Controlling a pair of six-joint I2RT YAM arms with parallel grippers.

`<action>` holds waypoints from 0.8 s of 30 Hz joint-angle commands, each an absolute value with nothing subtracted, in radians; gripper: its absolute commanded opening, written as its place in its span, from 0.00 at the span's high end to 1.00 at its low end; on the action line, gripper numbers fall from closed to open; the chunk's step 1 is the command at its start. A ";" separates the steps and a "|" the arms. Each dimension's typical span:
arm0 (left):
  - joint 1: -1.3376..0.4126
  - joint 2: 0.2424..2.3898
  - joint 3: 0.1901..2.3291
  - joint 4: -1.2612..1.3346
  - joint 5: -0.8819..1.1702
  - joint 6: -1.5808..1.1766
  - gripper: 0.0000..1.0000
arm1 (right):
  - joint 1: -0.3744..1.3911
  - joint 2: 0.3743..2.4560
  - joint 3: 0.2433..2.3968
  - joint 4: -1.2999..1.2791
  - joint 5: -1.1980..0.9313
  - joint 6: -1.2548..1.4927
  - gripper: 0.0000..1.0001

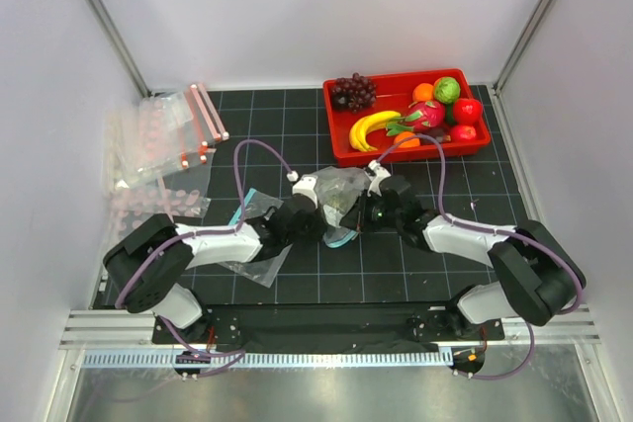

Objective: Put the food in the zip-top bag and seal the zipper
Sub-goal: Adjust the zipper food storage bag at the center of the board.

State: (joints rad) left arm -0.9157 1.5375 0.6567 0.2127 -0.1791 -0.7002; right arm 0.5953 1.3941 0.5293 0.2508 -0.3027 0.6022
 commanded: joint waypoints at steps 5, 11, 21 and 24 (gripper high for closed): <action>-0.917 1.571 0.768 0.213 -0.124 -0.701 1.00 | 0.643 1.465 0.627 0.226 -0.259 0.620 0.95; -0.916 1.589 0.823 0.163 -0.106 -0.721 1.00 | 0.643 1.440 0.650 0.206 -0.239 0.620 0.95; -0.919 1.624 0.943 0.012 0.064 -0.798 0.94 | 0.699 1.448 0.772 0.020 -0.209 0.664 0.89; -0.917 1.615 0.917 0.003 0.009 -0.781 0.79 | 0.698 1.419 0.752 0.006 -0.129 0.643 0.57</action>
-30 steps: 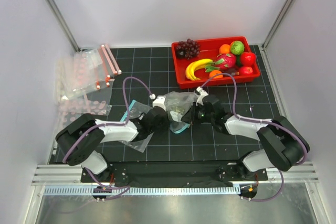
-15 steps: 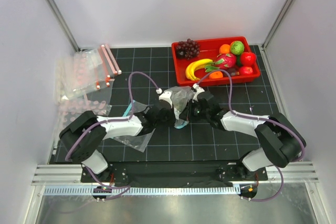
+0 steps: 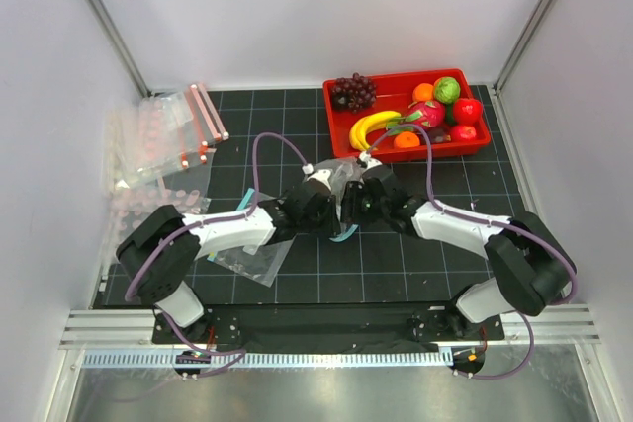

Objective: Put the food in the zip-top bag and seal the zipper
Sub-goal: Adjust the zipper food storage bag at the center of the board.

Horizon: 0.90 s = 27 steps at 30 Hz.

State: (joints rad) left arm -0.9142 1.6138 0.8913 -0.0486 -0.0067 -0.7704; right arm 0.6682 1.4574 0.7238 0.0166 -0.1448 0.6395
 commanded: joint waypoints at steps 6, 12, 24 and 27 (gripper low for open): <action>-0.917 1.516 0.824 -0.089 -0.173 -0.755 0.42 | 0.699 1.310 0.721 -0.095 -0.005 0.536 0.30; -0.917 1.361 0.665 -0.091 -0.282 -0.752 0.21 | 0.698 1.171 0.612 -0.031 0.123 0.407 0.27; -0.917 1.063 0.414 0.035 -0.305 -0.703 0.00 | 0.687 0.931 0.264 0.462 0.107 0.360 0.06; -0.919 0.947 0.339 0.058 -0.376 -0.727 0.00 | 0.667 0.917 0.305 0.359 0.100 0.370 0.05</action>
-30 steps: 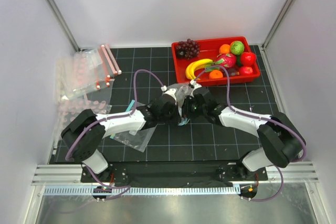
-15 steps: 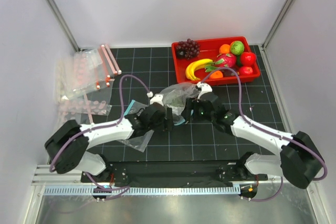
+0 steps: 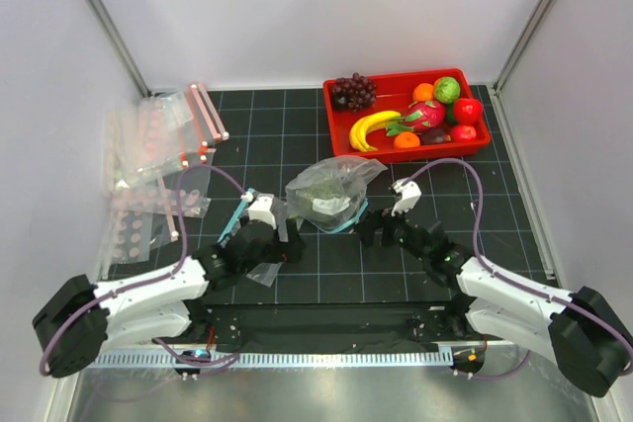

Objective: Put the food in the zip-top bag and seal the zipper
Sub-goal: Adjust the zipper food storage bag at the center of the board.

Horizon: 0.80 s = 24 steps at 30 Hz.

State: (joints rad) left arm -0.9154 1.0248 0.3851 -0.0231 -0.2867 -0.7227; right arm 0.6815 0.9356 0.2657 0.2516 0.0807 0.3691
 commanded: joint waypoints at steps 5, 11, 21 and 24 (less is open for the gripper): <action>-0.900 0.775 0.247 0.106 -0.451 -0.764 0.00 | 0.547 0.965 0.295 0.428 -0.082 0.422 0.01; -0.826 0.667 0.128 0.294 -0.393 -0.759 0.00 | 0.417 1.051 0.244 0.647 -0.287 0.531 0.00; -0.595 0.957 0.103 0.788 -0.031 -0.660 0.01 | 0.313 1.255 0.256 0.882 -0.436 0.543 0.02; -0.594 1.112 0.155 0.874 -0.003 -0.591 0.03 | 0.313 1.311 0.279 0.897 -0.400 0.499 0.02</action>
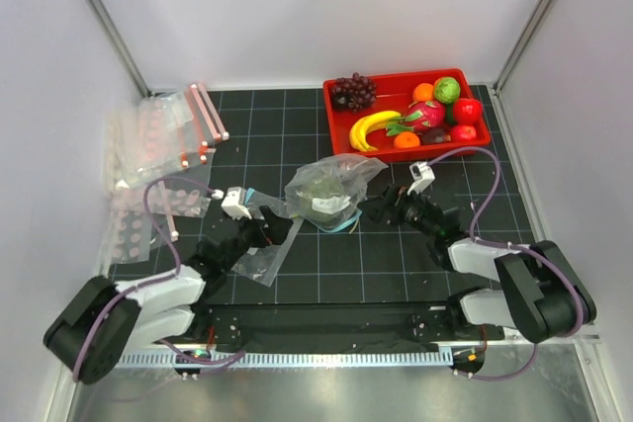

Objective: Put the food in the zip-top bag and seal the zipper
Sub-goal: Adjust the zipper food storage bag at the center of the board.

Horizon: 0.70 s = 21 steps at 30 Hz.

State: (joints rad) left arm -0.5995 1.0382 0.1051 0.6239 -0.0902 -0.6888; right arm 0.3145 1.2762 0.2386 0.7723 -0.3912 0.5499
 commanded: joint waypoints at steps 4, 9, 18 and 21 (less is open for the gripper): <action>-0.595 1.245 0.167 1.026 0.052 -0.555 0.05 | 0.313 1.403 0.304 0.968 -0.419 0.486 0.03; -0.595 1.348 0.205 1.071 0.063 -0.499 0.05 | 0.310 1.555 0.340 1.127 -0.466 0.512 0.03; -0.595 1.586 0.253 1.233 0.072 -0.445 0.07 | 0.290 1.677 0.419 1.183 -0.497 0.517 0.06; -0.595 1.664 0.267 1.311 0.097 -0.462 0.10 | 0.288 1.718 0.437 1.183 -0.506 0.532 0.07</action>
